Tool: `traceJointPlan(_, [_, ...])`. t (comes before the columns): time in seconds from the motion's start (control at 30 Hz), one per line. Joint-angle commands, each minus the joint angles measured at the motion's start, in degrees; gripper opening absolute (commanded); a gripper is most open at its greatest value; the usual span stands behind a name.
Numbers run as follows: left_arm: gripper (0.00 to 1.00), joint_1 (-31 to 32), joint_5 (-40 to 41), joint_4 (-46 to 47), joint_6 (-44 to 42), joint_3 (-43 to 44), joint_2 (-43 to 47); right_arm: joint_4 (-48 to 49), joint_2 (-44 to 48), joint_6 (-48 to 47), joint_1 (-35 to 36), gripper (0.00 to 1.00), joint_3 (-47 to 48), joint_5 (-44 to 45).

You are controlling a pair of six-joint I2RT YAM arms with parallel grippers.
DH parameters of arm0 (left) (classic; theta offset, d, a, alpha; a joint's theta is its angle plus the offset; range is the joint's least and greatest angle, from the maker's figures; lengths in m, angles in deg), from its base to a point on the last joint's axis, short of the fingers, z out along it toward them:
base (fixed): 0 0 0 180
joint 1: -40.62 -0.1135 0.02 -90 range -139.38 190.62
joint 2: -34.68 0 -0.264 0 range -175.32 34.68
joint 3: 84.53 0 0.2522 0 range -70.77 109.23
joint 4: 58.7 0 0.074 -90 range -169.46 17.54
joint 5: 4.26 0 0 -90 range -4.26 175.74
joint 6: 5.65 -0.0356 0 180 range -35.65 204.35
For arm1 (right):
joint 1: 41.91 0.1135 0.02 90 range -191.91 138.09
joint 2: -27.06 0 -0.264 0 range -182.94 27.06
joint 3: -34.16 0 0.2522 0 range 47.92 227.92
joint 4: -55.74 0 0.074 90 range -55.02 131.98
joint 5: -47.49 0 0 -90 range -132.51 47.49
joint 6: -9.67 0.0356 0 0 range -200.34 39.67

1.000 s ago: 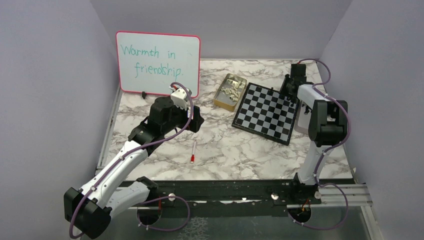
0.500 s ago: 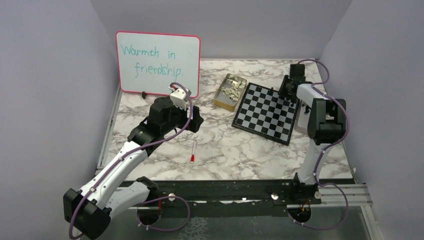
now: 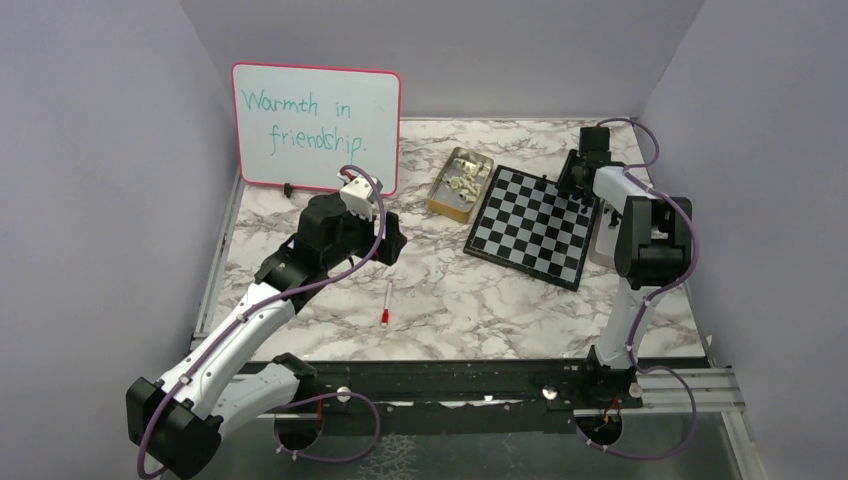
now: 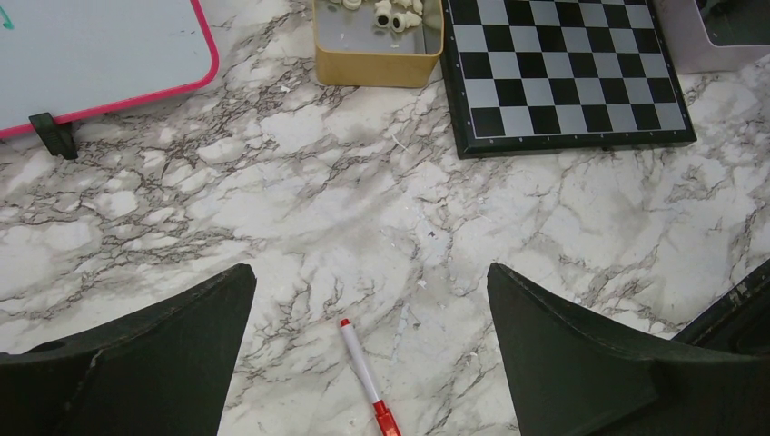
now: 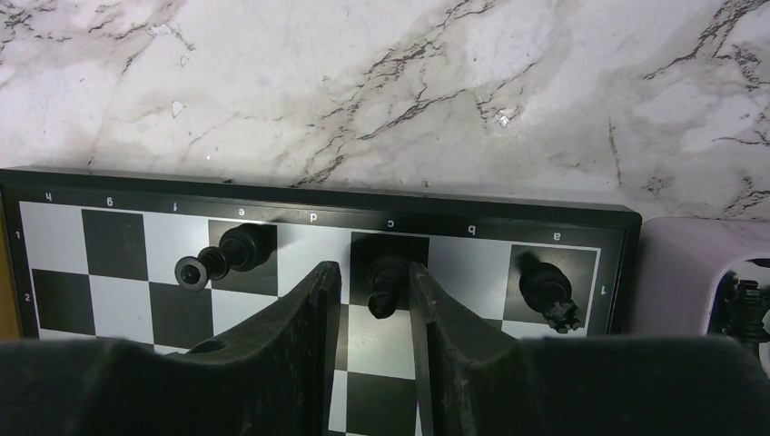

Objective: Set up the chess pieces on the board
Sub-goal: Place the chess piece on the chessboard, then pick up the chess piece from the storage box.

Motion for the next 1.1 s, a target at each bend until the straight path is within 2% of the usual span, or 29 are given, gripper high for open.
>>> traceJointPlan(0.0, [0.99,0.17,1.09,-0.19,-0.64,0.35,1.14,-1.29,-1.19,0.78,-0.18,0.38,2.22,-1.0])
traceJointPlan(0.17, [0.99,0.17,0.97,-0.15,-0.59,0.33,1.24,-2.25,-0.38,0.59,-0.21,0.38,3.0,-0.68])
traceJointPlan(0.27, [0.99,0.17,1.03,-0.19,-0.64,0.33,1.3,-2.52,1.13,0.72,-0.21,0.42,2.98,1.1])
traceJointPlan(0.6, [0.99,0.15,1.2,-0.2,-0.65,0.24,1.43,-3.7,9.46,-2.28,-0.3,0.45,1.3,8.11])
traceJointPlan(0.73, [0.99,0.17,2.09,-0.36,-0.35,0.25,1.3,-3.92,12.98,-4.83,-0.85,0.42,-0.43,10.78])
traceJointPlan(0.9, [0.99,0.13,4.81,-0.37,0.63,0.0,1.6,-4.7,15.18,-6.9,-3.69,0.32,-2.97,12.85])
traceJointPlan(1.07, [0.99,0.24,5.08,-0.45,0.81,-0.02,1.8,-4.82,15.41,-8.54,-7.34,0.27,-5.74,13.68])
